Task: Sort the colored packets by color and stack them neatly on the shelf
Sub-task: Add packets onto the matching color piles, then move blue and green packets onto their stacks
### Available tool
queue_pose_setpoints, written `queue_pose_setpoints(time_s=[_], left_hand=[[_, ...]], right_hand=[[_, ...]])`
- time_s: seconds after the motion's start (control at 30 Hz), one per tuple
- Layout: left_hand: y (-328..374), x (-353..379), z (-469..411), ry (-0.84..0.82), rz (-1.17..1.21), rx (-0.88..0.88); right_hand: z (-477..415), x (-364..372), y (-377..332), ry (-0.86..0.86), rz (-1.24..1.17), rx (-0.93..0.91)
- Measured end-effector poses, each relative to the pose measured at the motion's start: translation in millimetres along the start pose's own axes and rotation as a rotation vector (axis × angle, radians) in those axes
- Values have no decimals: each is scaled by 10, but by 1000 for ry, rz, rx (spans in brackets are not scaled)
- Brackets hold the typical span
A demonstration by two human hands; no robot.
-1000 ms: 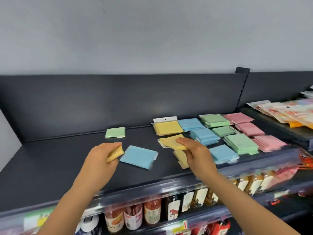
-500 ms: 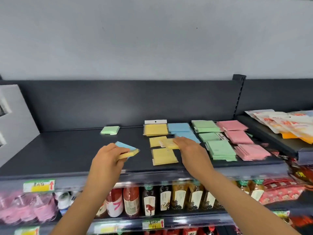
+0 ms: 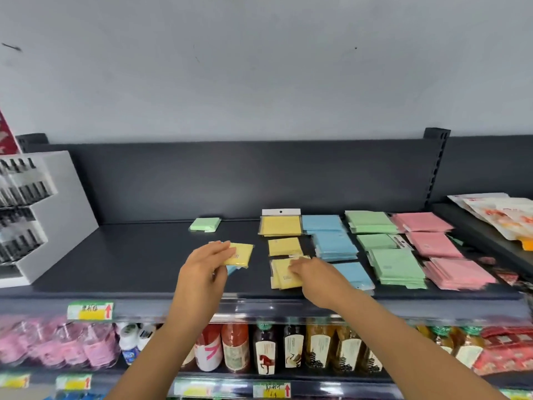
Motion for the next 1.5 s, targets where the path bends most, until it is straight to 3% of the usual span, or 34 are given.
queue_pose_setpoints(time_s=[0.1,0.23,0.3,0.4,0.6,0.83,1.03,1.13,1.23,1.37,1.5], left_hand=[[48,139,-59,-9,67,-29],[120,265,-41,-111,105,-88],[165,339,-121,-150,70,-72],[-83,914,-595,-270,101,-71],[-24,1133,-635,-324,60,-7],[-368,1492,-751,-440,140,-184],[-414,1603,-790,-528,67,-95],[-476,1618,-744,-651,-30,-48],[-589,1501,-765,-652,-24,17],[-1055,1204,-886,-577,-108,-106],[-1454,983,-886,-734,-87,-213]], right_hand=[[-56,-107,48,28,-204,32],[-80,-366,-13,185,-709,83],[-80,-405,-28,156,-1044,135],[-612,-415,188,173,-1180,255],[-659,-352,439,269,-1045,405],[-928,-163,703,286,-835,495],[-1043,-163,700,234,-421,421],[-1080,-100,671,183,-325,403],[-1129,-183,611,217,-288,384],[-1254,-378,391,262,-281,282],[-1454,-465,90,257,-317,162]])
Point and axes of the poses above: each hand's wrist, its own z-axis away from the middle knuckle, its own x-axis out of the palm, y = z × x, the point moved 6 cm from there along -z, towards the middle knuckle, and after that the axes turned 2 degrees about -x, right-handed, at the moved point
